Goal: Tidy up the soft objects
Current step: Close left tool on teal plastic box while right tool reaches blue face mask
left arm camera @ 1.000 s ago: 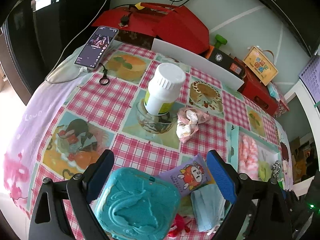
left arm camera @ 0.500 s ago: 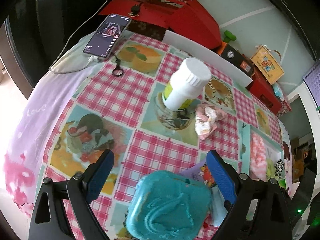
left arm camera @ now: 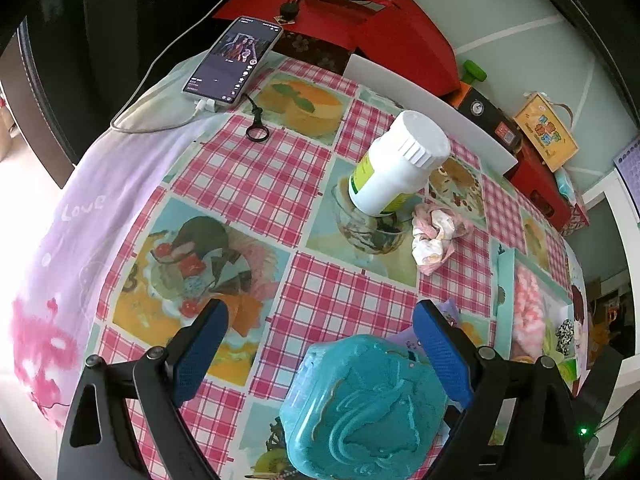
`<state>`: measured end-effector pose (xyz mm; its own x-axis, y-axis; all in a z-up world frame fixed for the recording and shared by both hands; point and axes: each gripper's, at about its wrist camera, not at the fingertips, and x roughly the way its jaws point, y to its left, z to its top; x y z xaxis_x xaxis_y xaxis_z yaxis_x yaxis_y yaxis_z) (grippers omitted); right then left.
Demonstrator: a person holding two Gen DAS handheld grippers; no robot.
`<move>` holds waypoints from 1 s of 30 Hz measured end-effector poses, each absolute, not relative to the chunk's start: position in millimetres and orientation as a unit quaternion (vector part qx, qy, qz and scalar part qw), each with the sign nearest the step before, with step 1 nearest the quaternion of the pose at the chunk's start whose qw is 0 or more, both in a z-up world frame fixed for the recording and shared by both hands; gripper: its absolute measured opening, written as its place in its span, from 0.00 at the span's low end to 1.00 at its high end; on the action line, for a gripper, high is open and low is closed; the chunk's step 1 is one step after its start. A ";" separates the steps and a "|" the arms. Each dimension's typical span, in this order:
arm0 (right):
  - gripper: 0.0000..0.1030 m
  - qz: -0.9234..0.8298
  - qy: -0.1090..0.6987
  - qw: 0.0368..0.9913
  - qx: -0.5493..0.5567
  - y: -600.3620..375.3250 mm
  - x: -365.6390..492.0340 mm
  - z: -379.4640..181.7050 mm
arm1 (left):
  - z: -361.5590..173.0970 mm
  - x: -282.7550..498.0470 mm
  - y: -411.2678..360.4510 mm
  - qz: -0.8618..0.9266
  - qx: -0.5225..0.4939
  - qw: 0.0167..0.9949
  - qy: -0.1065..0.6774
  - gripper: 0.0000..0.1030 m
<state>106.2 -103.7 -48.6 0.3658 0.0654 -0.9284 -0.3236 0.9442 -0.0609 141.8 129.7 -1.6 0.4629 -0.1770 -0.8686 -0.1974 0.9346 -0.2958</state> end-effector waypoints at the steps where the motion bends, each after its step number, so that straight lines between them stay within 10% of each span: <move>1: 1.00 0.119 0.551 0.818 -0.118 -103.7 106.2 -48.7 | -2.0 141.8 130.4 0.006 -0.182 0.836 0.518 0.91; 22: 0.98 0.161 0.525 0.822 -0.154 -91.5 101.1 -41.6 | -5.1 140.9 136.0 0.000 -0.196 0.837 0.511 0.91; 30: 0.82 0.173 0.529 0.815 -0.160 -87.3 99.0 -47.1 | -4.9 142.2 132.8 -0.007 -0.194 0.837 0.512 0.91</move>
